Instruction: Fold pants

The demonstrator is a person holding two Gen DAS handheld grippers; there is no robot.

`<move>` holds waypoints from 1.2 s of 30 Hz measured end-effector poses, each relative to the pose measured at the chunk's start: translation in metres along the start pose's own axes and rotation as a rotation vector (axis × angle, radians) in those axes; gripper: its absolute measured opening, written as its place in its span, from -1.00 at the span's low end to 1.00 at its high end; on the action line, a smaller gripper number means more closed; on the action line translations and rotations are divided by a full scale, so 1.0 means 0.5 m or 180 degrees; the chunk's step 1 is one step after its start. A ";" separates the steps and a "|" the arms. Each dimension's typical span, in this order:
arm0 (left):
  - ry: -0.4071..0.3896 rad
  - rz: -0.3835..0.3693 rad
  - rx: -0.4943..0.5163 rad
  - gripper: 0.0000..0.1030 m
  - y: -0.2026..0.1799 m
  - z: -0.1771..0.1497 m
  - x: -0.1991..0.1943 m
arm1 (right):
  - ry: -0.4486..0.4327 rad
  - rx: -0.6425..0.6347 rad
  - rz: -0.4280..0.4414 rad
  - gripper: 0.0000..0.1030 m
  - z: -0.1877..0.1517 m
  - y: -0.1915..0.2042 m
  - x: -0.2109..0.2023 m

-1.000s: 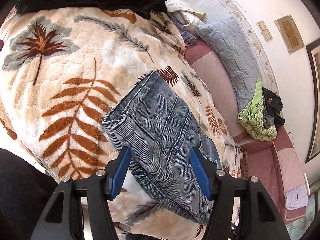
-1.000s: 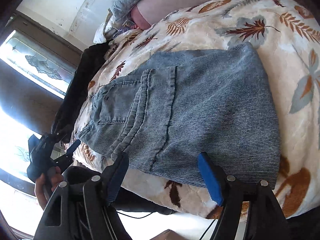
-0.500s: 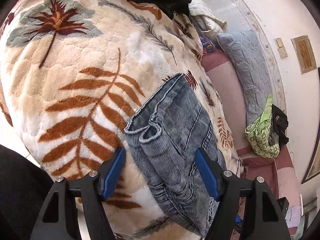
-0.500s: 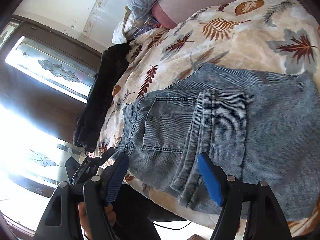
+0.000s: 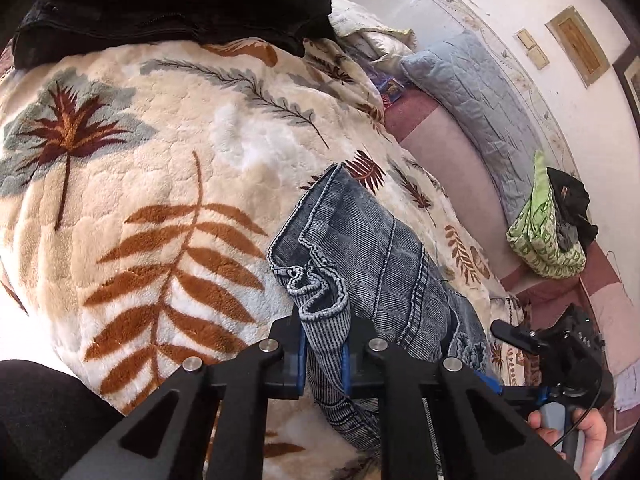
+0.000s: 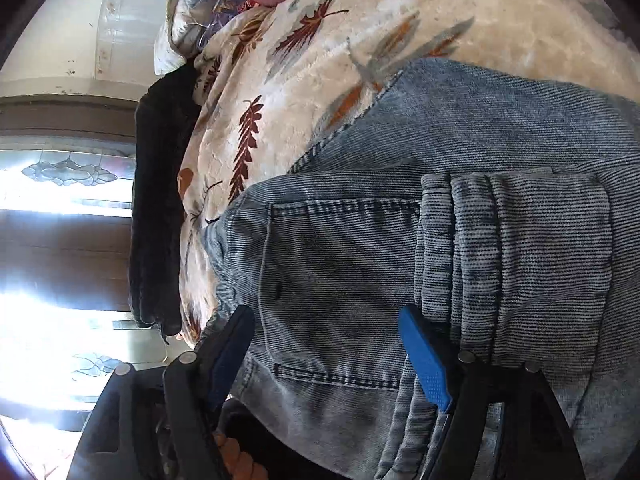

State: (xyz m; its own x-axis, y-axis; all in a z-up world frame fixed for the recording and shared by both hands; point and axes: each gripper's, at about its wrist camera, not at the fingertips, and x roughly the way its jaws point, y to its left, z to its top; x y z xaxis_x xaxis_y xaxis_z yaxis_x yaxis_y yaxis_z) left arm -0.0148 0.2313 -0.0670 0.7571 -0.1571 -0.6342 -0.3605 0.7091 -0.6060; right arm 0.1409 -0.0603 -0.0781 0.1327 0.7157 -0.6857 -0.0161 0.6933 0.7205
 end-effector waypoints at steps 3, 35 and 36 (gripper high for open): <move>-0.0071 0.0018 0.0123 -0.77 -0.021 -0.001 -0.010 | 0.0002 -0.0064 -0.0080 0.54 0.003 0.002 0.020; 0.0723 -0.0040 0.3714 -0.79 -0.602 -0.530 0.134 | -0.1943 0.1042 0.0989 0.60 -0.141 -0.485 -0.513; 0.0794 -0.0072 0.3653 -0.79 -0.601 -0.520 0.136 | -0.1951 0.1031 0.0984 0.61 -0.144 -0.489 -0.516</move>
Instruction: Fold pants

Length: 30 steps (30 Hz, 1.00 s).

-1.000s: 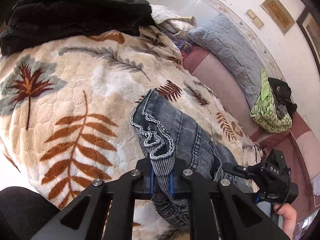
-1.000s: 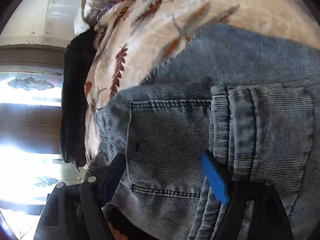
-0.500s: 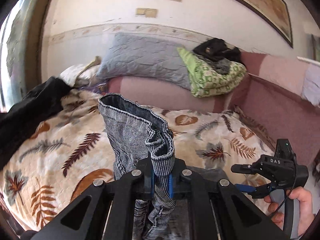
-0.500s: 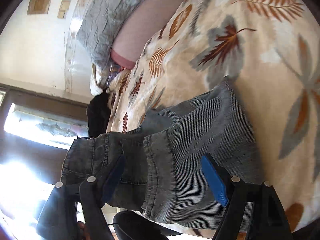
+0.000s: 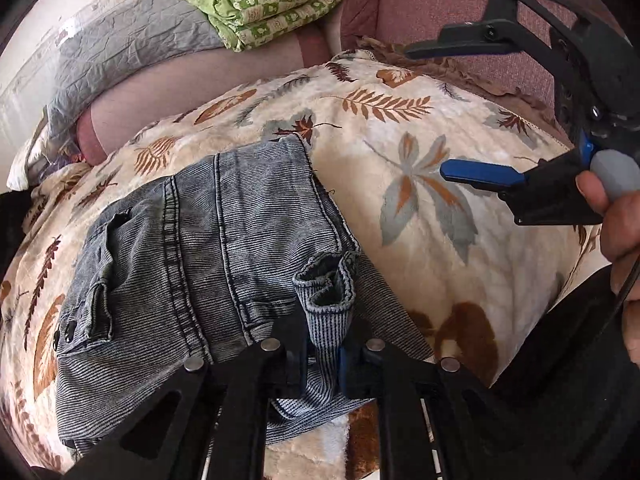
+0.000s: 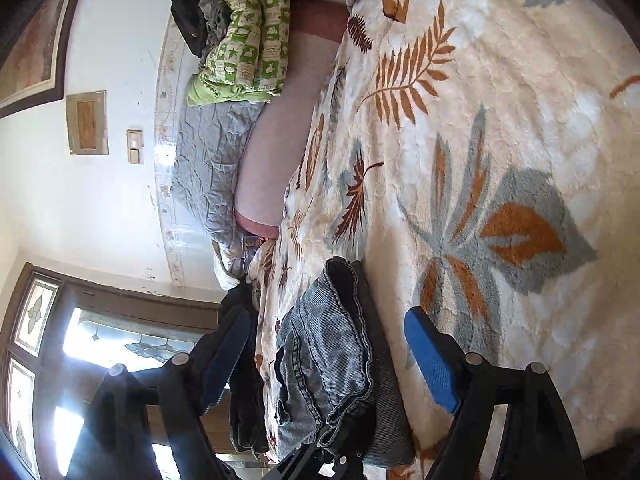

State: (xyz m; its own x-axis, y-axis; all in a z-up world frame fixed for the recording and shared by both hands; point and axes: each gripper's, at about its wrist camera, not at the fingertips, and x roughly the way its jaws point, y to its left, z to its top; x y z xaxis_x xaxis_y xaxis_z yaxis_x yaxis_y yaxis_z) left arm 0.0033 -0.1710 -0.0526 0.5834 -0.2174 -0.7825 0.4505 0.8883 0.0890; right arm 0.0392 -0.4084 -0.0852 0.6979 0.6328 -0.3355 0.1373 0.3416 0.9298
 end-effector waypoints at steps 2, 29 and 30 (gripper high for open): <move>0.0030 -0.0144 -0.0082 -0.68 0.013 0.008 -0.010 | 0.0004 0.0016 0.0030 0.62 0.000 -0.003 -0.001; -0.0175 0.0155 -0.1202 0.39 0.316 -0.116 -0.096 | 0.0825 -0.0169 -0.0406 0.67 -0.192 0.037 0.134; -0.0225 0.0080 -0.1281 0.39 0.326 -0.115 -0.103 | 0.0777 -0.0232 -0.0473 0.67 -0.191 0.053 0.124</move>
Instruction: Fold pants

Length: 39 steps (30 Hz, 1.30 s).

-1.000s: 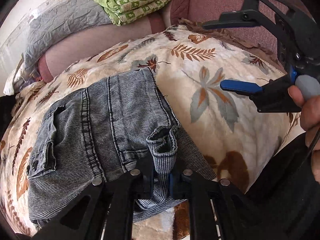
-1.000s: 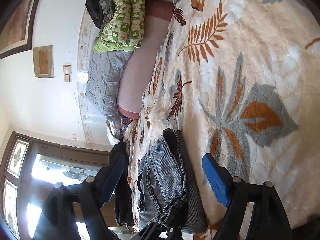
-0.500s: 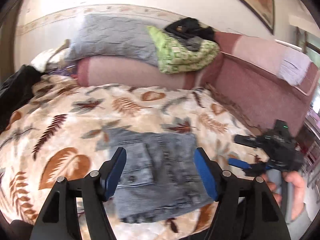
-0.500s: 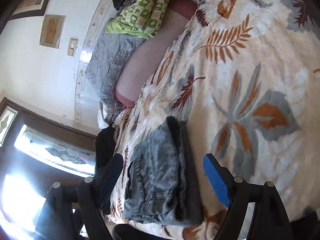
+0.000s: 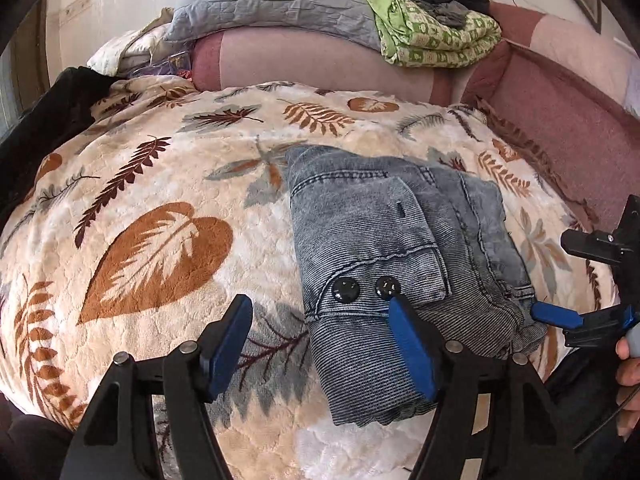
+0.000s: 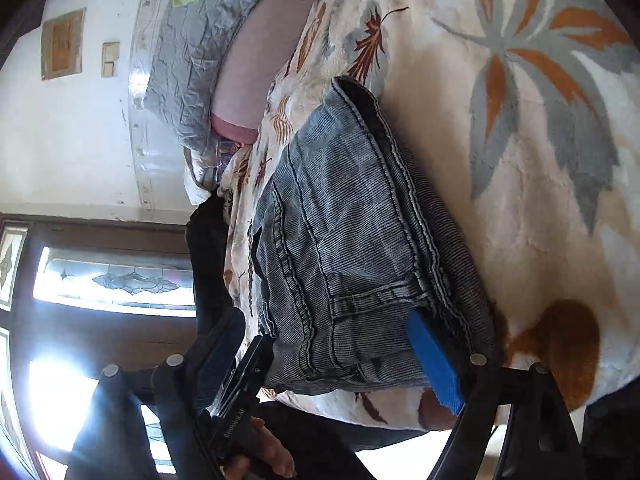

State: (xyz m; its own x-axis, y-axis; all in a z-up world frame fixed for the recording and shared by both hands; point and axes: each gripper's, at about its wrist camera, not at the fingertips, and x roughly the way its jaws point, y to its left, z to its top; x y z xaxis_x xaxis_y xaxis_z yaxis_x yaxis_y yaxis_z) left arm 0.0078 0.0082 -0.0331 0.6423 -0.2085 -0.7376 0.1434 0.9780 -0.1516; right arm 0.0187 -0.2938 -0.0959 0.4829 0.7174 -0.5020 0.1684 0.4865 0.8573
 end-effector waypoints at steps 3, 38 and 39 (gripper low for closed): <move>-0.0098 -0.0071 -0.0137 0.39 0.018 0.009 -0.011 | -0.0008 -0.0151 0.0122 0.67 -0.018 0.044 -0.025; -0.0321 -0.0040 -0.0101 0.42 0.012 0.045 -0.046 | -0.0289 -0.0394 -0.0905 -0.94 -0.059 -0.013 0.019; -0.0353 0.0019 -0.0051 0.42 0.006 0.049 -0.045 | -0.0303 -0.0438 -0.0940 -0.94 -0.059 -0.003 0.016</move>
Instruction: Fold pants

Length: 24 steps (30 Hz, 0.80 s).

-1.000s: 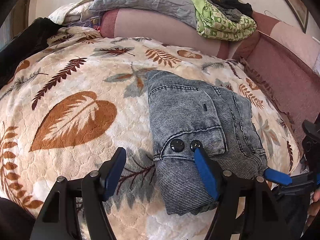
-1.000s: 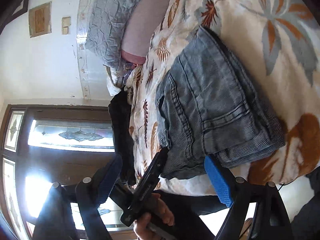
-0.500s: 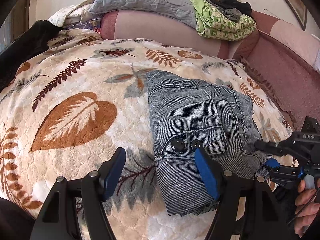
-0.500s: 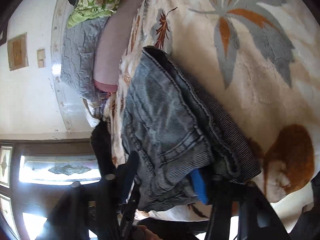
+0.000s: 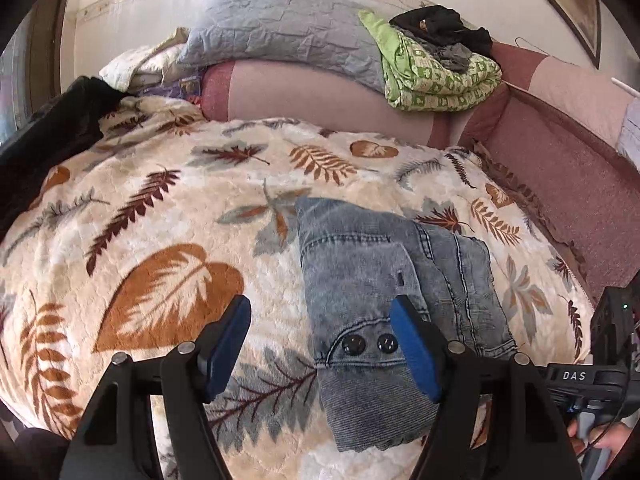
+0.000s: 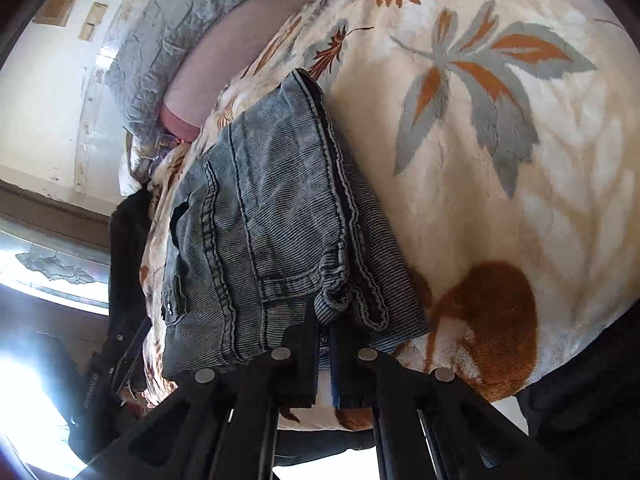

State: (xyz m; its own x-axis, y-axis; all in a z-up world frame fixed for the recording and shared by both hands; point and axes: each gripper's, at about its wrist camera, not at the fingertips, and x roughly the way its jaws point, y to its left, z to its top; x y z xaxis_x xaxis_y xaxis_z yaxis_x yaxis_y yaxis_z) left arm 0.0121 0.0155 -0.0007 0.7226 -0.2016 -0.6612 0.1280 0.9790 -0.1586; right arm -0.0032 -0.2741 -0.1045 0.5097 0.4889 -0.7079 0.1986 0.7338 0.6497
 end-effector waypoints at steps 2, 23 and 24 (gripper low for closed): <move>0.0181 0.0053 0.0146 0.42 -0.020 -0.009 0.037 | 0.0026 -0.0047 -0.0054 -0.93 0.000 0.005 -0.001; 0.0149 -0.0133 0.0282 0.41 -0.021 -0.057 0.045 | 0.0075 -0.0284 -0.0048 -0.63 0.048 0.028 0.026; -0.0011 -0.0075 0.0136 0.41 -0.003 -0.047 0.029 | 0.0122 -0.0296 -0.0065 -0.65 0.049 0.031 0.017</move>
State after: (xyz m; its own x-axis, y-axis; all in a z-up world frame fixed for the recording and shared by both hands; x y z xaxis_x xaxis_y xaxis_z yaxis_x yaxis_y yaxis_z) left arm 0.0062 0.0104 -0.0272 0.7214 -0.2245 -0.6551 0.1738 0.9744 -0.1425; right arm 0.0247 -0.2704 -0.0936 0.4735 0.4899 -0.7320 0.1290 0.7835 0.6079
